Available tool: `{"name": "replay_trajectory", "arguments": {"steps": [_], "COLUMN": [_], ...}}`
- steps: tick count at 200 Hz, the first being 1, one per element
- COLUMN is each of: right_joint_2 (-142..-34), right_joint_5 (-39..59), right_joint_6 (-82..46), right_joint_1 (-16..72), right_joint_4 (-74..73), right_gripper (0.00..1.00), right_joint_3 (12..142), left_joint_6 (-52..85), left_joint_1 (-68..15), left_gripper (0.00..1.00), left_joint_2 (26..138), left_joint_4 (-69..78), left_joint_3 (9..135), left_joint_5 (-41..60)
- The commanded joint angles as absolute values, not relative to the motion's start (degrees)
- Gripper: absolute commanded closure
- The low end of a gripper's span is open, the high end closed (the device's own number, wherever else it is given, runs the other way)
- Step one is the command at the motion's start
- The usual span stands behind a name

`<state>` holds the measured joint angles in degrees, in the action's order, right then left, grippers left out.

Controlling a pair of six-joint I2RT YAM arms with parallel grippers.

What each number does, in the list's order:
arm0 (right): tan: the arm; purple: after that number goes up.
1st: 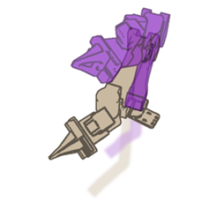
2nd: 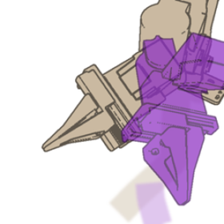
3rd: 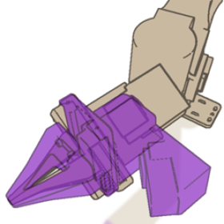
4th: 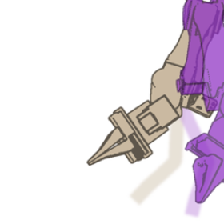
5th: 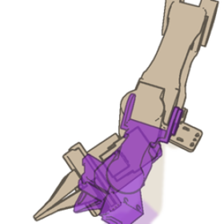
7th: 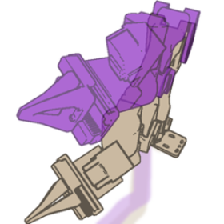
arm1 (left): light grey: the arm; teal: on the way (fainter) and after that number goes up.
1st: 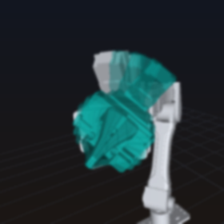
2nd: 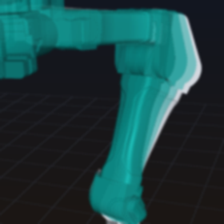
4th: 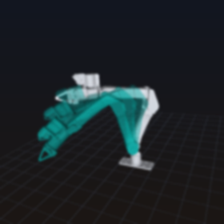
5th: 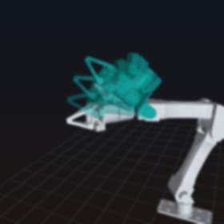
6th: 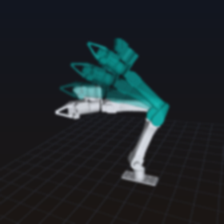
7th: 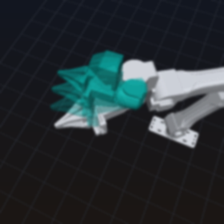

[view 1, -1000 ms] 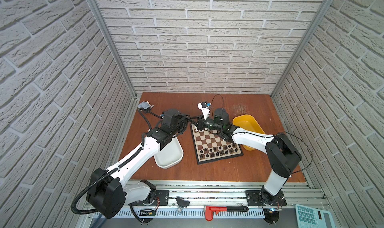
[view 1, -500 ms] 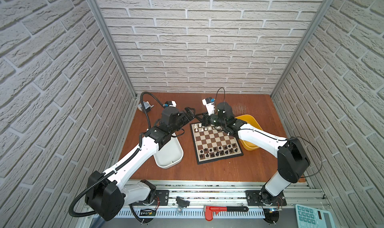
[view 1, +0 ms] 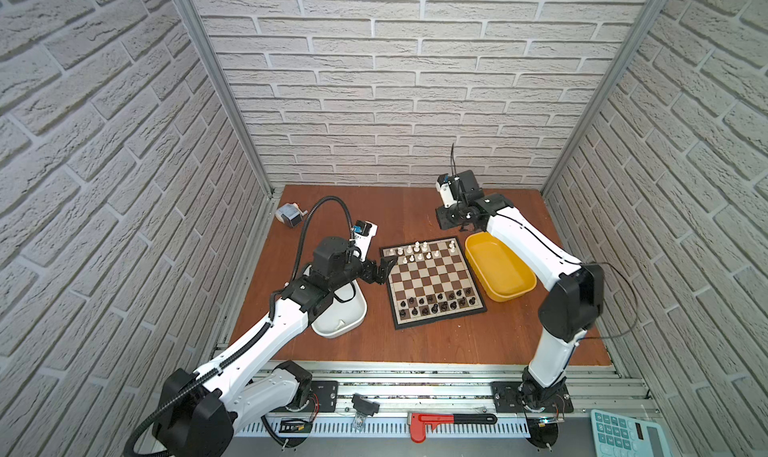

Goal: Set up the chess pieces on the board
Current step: 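Carry the pawn with the right gripper to the board while the left gripper draws back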

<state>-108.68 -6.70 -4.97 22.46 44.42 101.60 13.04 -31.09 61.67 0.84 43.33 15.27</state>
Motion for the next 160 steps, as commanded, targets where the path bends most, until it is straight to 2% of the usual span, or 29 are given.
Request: {"name": "replay_trajectory", "arguments": {"steps": [1, 51, 160], "right_joint_2": [-114.75, -124.43, -129.07], "right_joint_5": [-10.26, -8.82, -8.53], "right_joint_6": [-1.80, -1.28, -1.14], "right_joint_1": [21.60, 20.81, 20.61], "right_joint_4": [53.44, 60.77, 64.60], "right_gripper": [0.94, 0.94, 0.94], "right_joint_3": [106.53, 116.90, 117.82], "left_joint_6": [6.33, 3.73, 3.60], "left_joint_1": [-32.00, -32.60, -31.60], "left_gripper": [0.02, 0.02, 0.02], "left_joint_2": [63.36, 60.04, 58.85], "left_joint_4": [5.44, 11.99, 14.59], "left_joint_3": [44.22, 38.23, 35.87], "left_joint_5": [21.97, 22.41, 21.67]}}
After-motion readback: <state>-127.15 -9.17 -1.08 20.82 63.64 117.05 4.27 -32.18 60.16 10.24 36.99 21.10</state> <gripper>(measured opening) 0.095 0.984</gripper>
